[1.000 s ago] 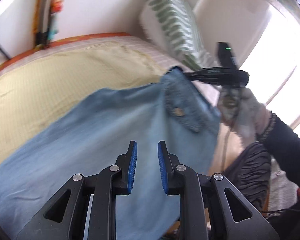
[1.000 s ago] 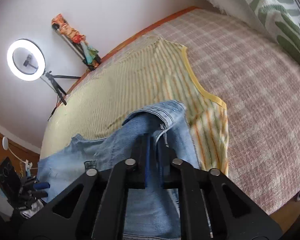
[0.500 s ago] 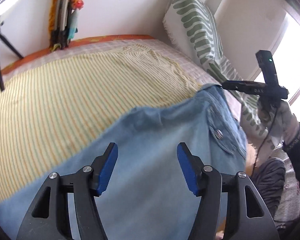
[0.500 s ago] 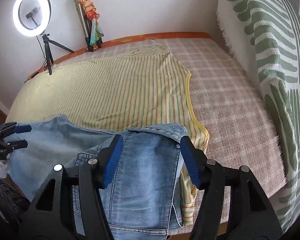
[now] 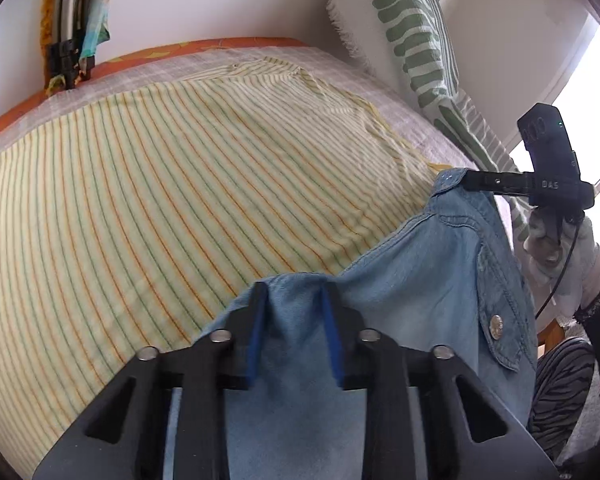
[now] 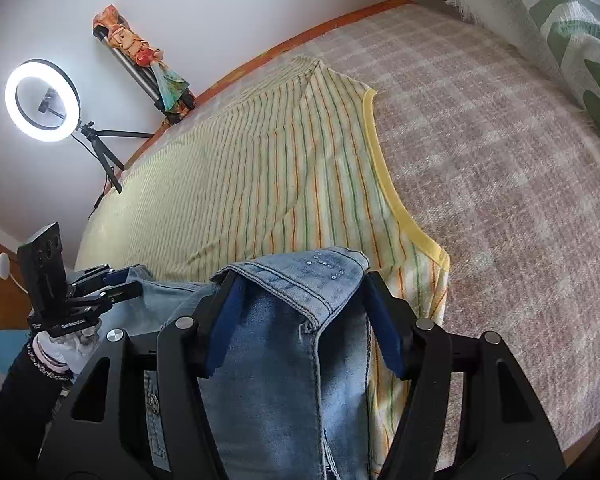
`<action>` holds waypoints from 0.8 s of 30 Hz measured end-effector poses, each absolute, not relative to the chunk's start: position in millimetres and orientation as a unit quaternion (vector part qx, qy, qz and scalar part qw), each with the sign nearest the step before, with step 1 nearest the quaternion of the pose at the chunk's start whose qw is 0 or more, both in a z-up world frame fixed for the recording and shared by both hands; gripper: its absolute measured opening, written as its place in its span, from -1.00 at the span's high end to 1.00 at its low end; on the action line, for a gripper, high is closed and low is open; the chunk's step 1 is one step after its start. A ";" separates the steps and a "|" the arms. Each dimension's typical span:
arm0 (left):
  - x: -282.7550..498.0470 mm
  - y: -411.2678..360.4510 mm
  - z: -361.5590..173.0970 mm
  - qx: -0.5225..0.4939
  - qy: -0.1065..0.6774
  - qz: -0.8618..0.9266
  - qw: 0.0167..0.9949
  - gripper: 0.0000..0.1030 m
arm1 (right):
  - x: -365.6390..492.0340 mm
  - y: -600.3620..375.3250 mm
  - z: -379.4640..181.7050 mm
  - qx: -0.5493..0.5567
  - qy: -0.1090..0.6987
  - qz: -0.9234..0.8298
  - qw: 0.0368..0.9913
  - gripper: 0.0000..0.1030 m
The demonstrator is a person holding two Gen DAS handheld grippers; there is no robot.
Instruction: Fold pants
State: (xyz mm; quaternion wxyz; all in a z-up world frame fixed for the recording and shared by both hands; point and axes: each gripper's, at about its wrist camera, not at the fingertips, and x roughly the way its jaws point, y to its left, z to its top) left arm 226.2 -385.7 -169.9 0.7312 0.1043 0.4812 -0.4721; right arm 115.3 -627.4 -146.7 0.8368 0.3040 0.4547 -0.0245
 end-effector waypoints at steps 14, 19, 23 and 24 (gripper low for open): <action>227.3 -371.9 -130.8 0.103 0.401 -0.457 0.788 0.89 | 88.1 -591.2 -69.5 0.183 0.384 -0.010 0.905 0.64; 251.2 -390.2 -161.0 0.115 0.440 -0.426 0.782 0.88 | 119.5 -597.4 -117.4 0.137 0.460 -0.061 0.875 0.65; 258.2 -380.8 -160.7 0.107 0.450 -0.418 0.782 0.67 | 124.5 -609.6 -140.0 0.159 0.499 -0.094 0.847 0.42; 263.0 -372.9 -154.1 0.096 0.455 -0.419 0.780 0.56 | 120.6 -612.9 -136.5 0.162 0.496 -0.103 0.847 0.41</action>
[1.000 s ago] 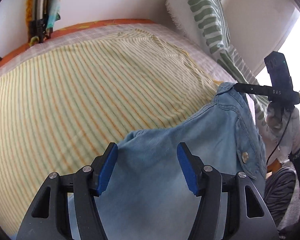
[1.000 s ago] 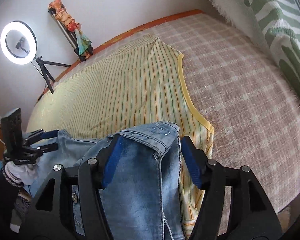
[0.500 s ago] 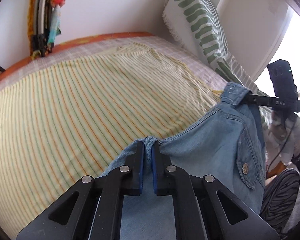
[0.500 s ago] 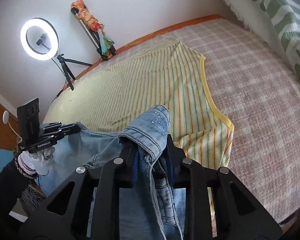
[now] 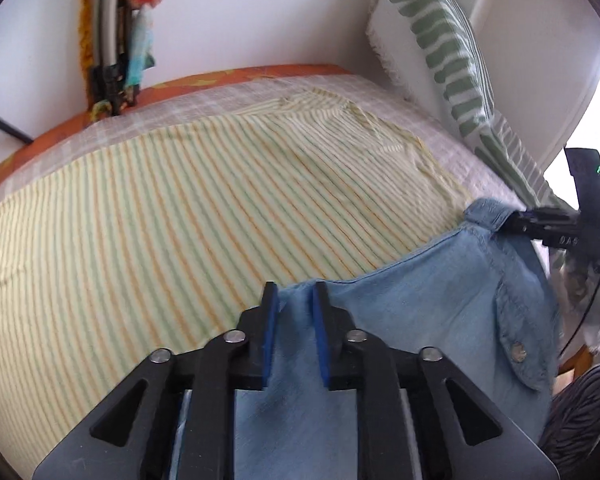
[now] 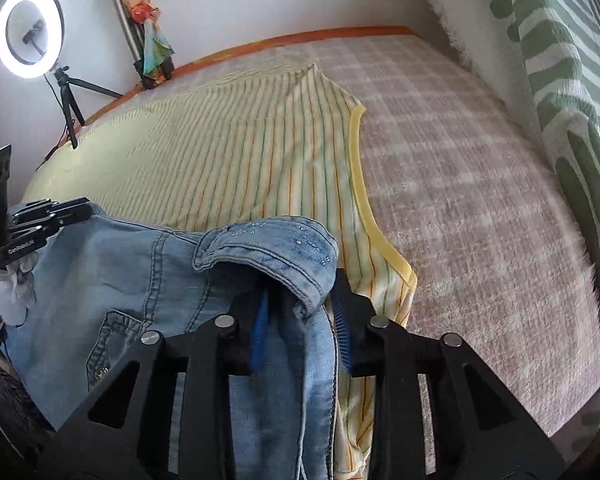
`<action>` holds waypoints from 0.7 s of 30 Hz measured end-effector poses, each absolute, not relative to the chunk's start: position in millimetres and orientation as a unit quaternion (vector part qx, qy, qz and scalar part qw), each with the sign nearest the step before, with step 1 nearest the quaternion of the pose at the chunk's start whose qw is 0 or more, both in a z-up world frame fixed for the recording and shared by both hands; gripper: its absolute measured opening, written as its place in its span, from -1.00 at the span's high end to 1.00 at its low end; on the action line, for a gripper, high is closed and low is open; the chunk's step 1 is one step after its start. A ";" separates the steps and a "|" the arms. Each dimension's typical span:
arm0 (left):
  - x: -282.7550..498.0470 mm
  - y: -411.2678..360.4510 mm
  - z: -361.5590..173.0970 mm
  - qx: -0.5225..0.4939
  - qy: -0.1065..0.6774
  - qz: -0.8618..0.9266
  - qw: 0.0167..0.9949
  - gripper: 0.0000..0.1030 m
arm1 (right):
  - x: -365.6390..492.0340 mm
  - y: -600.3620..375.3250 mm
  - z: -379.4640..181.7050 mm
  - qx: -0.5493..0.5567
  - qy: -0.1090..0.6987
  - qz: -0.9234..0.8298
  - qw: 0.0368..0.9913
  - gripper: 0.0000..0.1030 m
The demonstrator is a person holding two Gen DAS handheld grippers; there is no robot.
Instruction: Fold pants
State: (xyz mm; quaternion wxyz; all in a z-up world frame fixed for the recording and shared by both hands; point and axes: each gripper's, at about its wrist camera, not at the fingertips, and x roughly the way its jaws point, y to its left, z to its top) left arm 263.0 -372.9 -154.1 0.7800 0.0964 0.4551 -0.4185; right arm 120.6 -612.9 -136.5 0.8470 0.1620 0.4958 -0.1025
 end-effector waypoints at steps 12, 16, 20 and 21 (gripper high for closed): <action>259.6 -199.0 -55.3 0.041 0.381 -0.336 0.860 0.17 | 128.5 -547.4 -61.5 0.133 0.432 -0.047 0.891 -0.07; 241.6 -139.4 -56.5 0.030 0.385 -0.292 0.875 0.17 | 170.2 -494.9 -80.4 0.122 0.440 0.029 0.889 -0.07; 221.8 -88.2 -70.8 0.018 0.399 -0.245 0.884 0.17 | 213.9 -460.7 -115.0 0.131 0.466 0.075 0.872 -0.08; 216.3 -74.9 -75.7 0.014 0.403 -0.235 0.884 0.17 | 221.5 -454.7 -122.3 0.126 0.472 0.079 0.869 -0.09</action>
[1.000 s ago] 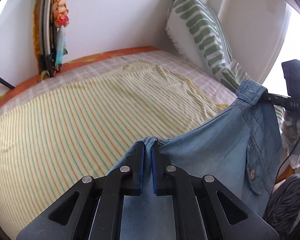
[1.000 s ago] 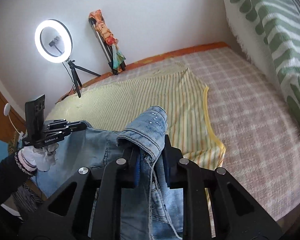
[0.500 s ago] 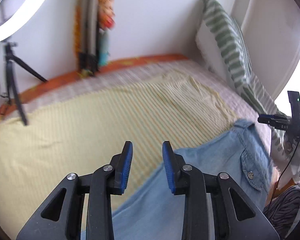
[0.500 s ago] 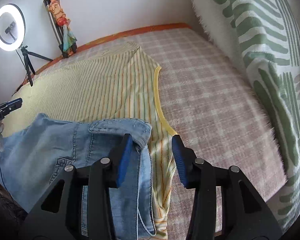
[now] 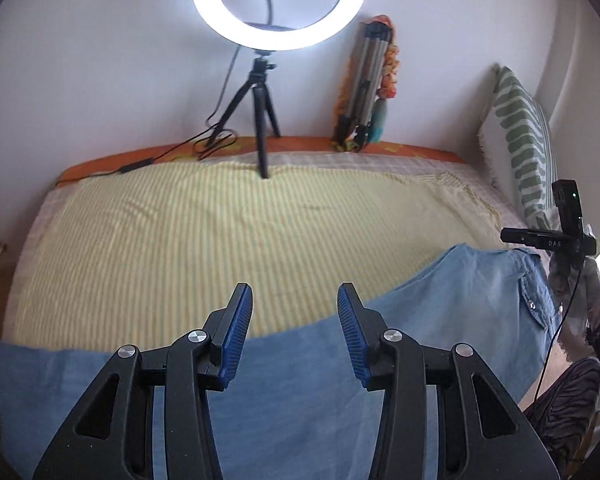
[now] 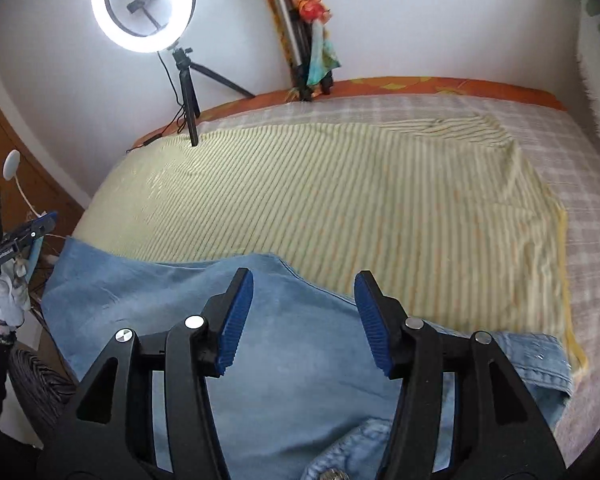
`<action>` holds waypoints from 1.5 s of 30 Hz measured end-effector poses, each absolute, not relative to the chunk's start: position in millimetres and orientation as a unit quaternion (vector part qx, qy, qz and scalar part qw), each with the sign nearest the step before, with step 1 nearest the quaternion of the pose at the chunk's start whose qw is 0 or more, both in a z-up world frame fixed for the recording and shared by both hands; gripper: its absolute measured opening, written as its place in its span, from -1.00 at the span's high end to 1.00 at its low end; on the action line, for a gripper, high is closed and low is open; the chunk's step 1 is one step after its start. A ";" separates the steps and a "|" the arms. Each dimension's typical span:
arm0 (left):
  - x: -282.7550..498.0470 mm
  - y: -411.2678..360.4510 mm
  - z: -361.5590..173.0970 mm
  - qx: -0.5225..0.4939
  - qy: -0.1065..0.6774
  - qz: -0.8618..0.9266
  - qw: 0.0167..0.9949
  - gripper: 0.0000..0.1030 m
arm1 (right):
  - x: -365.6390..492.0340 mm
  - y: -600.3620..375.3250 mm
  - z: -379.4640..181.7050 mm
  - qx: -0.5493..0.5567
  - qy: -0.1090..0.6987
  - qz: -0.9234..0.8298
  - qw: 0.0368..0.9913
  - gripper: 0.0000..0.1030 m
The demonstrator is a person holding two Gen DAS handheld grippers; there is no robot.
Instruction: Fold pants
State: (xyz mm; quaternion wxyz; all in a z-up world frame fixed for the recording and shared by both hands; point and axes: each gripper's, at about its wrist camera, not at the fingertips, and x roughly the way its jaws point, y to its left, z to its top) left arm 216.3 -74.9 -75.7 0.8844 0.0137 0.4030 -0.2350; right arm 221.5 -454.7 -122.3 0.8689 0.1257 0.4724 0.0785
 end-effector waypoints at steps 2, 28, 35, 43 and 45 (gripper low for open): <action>205.6 -51.5 -86.9 0.006 0.409 -0.211 0.888 0.17 | 239.3 -441.8 -139.3 0.118 0.493 0.087 0.858 -0.11; 179.2 79.0 -142.8 -0.133 0.426 -0.059 0.893 0.04 | 238.5 -386.4 -123.5 0.072 0.472 0.048 0.877 0.04; 130.8 184.9 -125.4 -0.236 0.399 0.013 0.886 -0.04 | 218.8 -337.3 -89.3 0.093 0.437 0.106 0.889 -0.05; 63.8 284.5 -153.1 -0.374 0.366 0.104 0.846 -0.05 | 222.8 -276.1 -100.6 0.106 0.443 0.192 0.869 -0.09; 55.5 296.0 -162.7 -0.389 0.360 0.116 0.840 -0.05 | 222.1 -250.6 -103.3 0.079 0.448 0.220 0.863 -0.09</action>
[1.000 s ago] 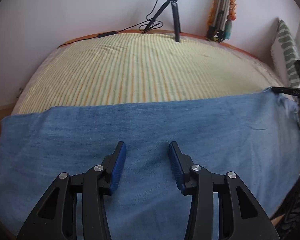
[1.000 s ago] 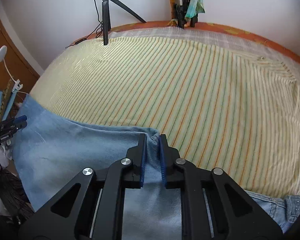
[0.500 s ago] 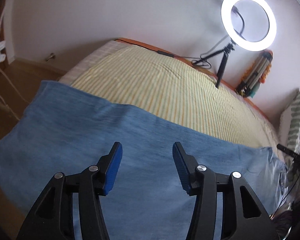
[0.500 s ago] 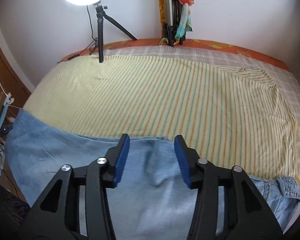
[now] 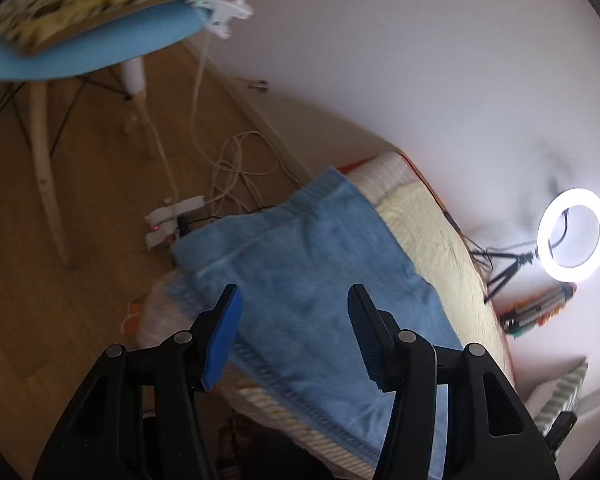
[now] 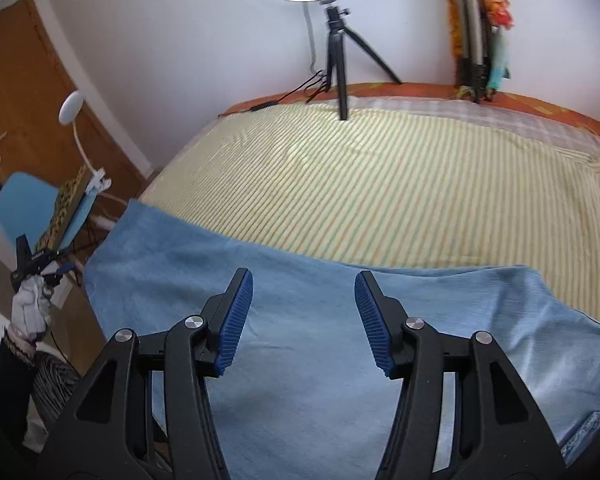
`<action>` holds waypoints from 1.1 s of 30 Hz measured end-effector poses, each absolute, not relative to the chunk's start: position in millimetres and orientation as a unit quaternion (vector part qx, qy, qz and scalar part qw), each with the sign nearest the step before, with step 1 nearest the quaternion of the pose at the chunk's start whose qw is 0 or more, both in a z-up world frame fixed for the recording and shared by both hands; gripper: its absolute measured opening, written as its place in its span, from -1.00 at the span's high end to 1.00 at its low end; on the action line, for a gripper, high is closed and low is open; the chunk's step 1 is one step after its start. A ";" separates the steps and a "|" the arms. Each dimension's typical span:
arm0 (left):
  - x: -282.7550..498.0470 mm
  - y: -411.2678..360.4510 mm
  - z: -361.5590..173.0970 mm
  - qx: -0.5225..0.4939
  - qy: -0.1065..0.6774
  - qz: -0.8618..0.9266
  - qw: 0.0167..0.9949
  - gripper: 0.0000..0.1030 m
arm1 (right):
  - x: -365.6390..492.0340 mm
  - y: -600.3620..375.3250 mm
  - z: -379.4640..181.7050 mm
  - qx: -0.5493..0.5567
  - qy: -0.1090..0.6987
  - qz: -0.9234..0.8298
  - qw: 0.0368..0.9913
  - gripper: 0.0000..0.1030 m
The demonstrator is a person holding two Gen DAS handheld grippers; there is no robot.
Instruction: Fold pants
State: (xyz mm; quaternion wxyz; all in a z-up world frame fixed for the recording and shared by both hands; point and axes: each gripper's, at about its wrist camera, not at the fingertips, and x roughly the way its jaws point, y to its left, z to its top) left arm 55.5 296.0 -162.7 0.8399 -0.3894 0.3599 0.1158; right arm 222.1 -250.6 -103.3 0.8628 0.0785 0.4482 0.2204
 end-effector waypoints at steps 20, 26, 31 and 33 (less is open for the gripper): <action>68.5 306.8 -196.6 -0.427 0.369 0.119 0.817 0.03 | 120.1 2.2 -155.2 -0.223 0.466 0.476 0.712 0.25; 70.9 310.5 -199.1 -0.421 0.365 0.134 0.819 0.55 | 121.5 1.3 -157.7 -0.226 0.471 0.472 0.711 0.81; 75.9 307.8 -194.2 -0.391 0.367 0.140 0.832 0.79 | 121.5 -4.4 -152.3 -0.216 0.472 0.481 0.706 0.91; 75.5 306.2 -189.4 -0.386 0.359 0.140 0.838 0.81 | 126.1 -8.3 -147.8 -0.199 0.476 0.485 0.706 0.92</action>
